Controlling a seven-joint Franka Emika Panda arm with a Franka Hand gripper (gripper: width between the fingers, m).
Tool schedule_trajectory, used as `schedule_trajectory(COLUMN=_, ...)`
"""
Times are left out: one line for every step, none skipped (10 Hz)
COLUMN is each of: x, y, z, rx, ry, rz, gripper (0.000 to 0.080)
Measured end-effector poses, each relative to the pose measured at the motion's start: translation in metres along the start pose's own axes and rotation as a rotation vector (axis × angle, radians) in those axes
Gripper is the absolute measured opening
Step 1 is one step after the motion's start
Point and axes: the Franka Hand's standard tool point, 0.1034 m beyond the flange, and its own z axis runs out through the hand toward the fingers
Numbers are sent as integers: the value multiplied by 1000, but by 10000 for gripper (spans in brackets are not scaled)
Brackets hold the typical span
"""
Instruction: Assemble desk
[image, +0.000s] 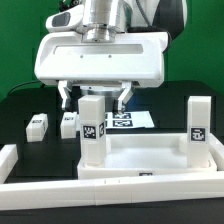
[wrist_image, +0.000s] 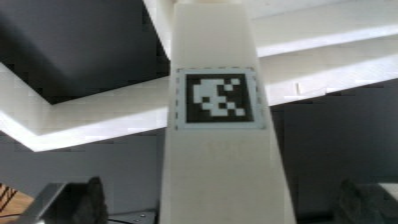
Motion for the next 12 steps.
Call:
schedule_trajectory(x=1, y=-1, z=0, rx=1, ry=-2, rz=0, gripper=649)
schedule_trajectory(x=5, y=-2, z=-4, rx=9, ry=-28, rz=3, gripper=649)
schedule_trajectory(x=8, y=-1, z=-6, rx=13, ry=-68, rz=11, gripper=649)
schedule_trajectory(x=11, y=6, z=-3, rx=6, ry=-70, rz=2, gripper=649)
schedule_trajectory(x=7, y=16, z=2, rx=-3, ry=-128, rz=5, gripper=649)
schedule_trajectory(x=7, y=18, z=3, rx=3, ry=-227, rz=24, gripper=649)
schedule_trajectory(x=12, y=18, z=3, rx=7, ry=-271, rz=35, gripper=649)
schedule_trajectory(x=7, y=15, z=1, rx=15, ry=-380, rz=44, gripper=649)
schedule_trajectory(x=9, y=11, z=-3, rx=24, ry=-457, rz=50, gripper=649)
schedule_trajectory(x=12, y=7, z=-8, rx=32, ry=-540, rz=52, gripper=649)
schedule_trajectory(x=14, y=5, z=-9, rx=33, ry=-601, rz=53, gripper=649)
schedule_trajectory(x=13, y=4, z=-8, rx=30, ry=-643, rz=51, gripper=649)
